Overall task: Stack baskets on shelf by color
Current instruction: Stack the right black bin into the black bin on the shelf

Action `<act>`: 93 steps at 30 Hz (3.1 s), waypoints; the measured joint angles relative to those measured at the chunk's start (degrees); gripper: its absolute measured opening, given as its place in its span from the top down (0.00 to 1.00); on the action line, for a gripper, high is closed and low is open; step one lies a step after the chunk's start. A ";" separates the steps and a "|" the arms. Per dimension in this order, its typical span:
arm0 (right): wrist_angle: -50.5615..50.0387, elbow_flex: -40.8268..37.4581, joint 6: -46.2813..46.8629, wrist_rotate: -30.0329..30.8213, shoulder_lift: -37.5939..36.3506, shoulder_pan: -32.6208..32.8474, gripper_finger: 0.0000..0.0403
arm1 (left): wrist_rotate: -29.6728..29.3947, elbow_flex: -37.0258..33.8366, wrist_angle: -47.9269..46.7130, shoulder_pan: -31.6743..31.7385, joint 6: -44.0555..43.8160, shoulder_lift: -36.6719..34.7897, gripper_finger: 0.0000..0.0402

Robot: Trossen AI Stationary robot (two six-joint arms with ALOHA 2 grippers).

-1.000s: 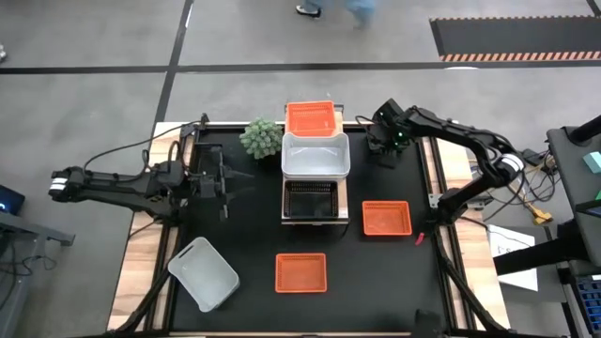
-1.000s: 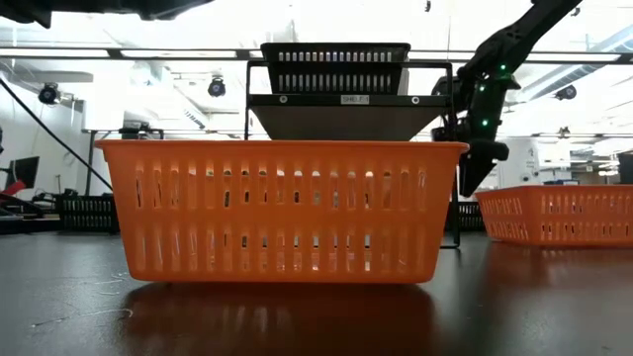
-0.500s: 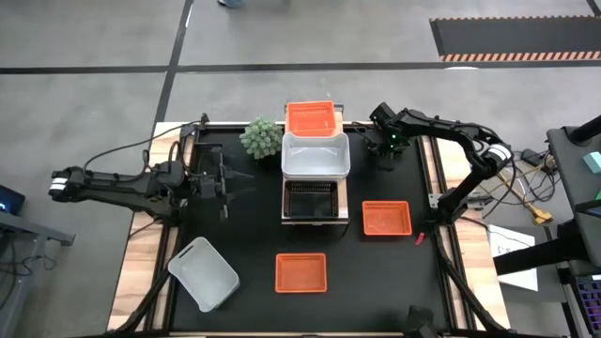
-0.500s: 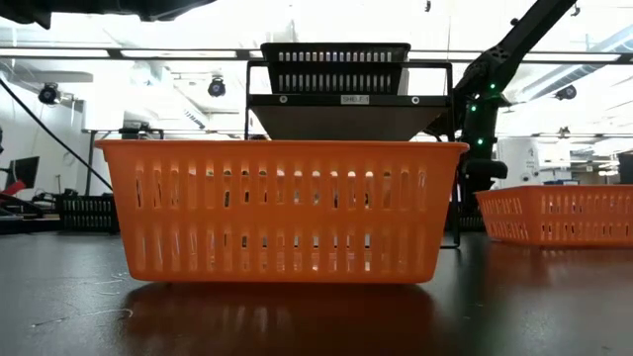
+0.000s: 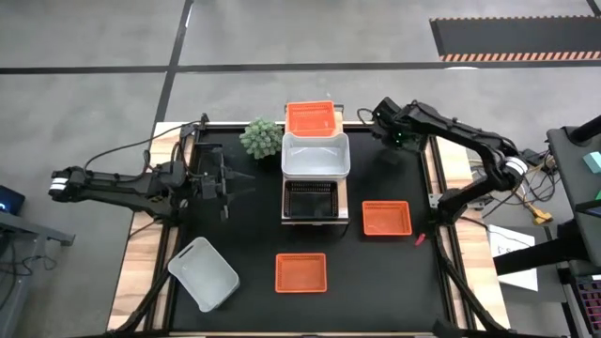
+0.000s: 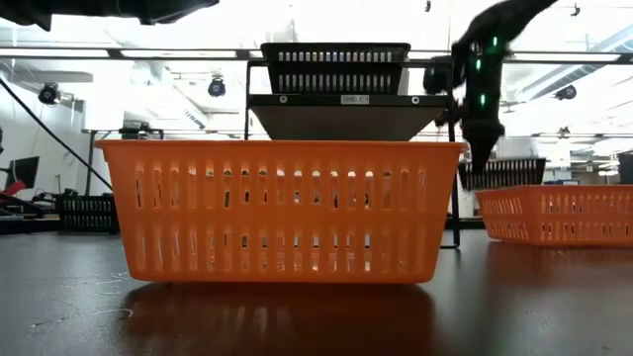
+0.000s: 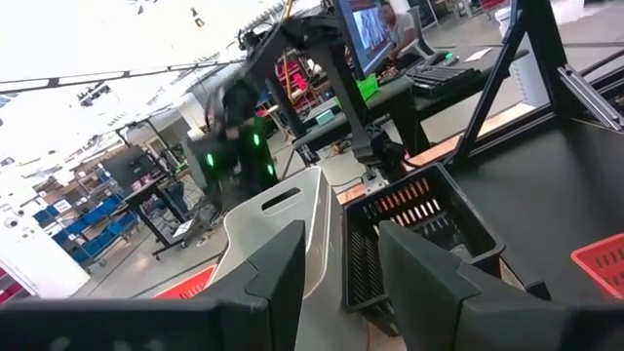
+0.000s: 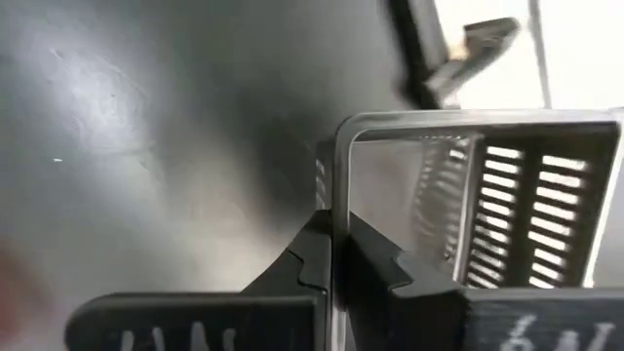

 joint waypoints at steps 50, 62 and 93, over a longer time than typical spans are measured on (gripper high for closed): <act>-27.54 69.85 36.56 1.31 30.55 60.25 0.98 | 0.02 -0.26 0.00 -0.02 -0.90 3.05 0.71; -18.38 69.36 30.14 5.75 31.00 59.48 0.98 | 0.02 -0.26 -2.88 -0.02 -1.38 4.28 0.71; -17.86 68.60 28.00 7.10 35.65 58.03 0.98 | 1.99 4.99 -7.52 0.00 0.45 21.35 0.71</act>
